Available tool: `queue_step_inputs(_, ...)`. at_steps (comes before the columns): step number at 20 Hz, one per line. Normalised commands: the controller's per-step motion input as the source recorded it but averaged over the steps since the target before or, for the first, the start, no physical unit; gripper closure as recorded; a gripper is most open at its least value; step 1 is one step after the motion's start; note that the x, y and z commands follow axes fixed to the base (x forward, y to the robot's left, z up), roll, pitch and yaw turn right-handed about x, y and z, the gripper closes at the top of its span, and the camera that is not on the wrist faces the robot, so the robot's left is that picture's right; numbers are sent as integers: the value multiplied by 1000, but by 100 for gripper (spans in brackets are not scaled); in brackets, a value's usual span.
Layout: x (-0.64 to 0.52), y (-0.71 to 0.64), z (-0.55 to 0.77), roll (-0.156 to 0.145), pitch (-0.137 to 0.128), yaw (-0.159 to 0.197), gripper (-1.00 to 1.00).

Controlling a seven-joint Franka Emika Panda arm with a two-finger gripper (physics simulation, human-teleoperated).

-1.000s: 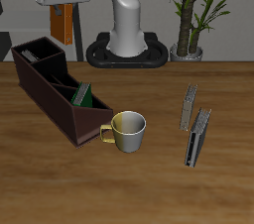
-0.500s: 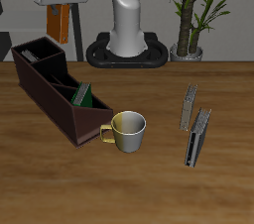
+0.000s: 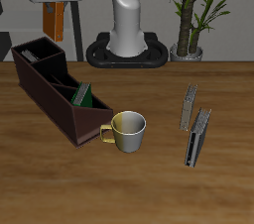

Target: Place the green book into the right desk caddy's left compartment and place the black book into the right desk caddy's right compartment and place the orange book into the right desk caddy's right compartment

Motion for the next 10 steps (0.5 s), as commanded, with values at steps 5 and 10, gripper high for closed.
queue_step_inputs(5,32,-250,274,67,4,-64,100)
queue_step_inputs(10,112,-192,264,48,-1,-43,100)
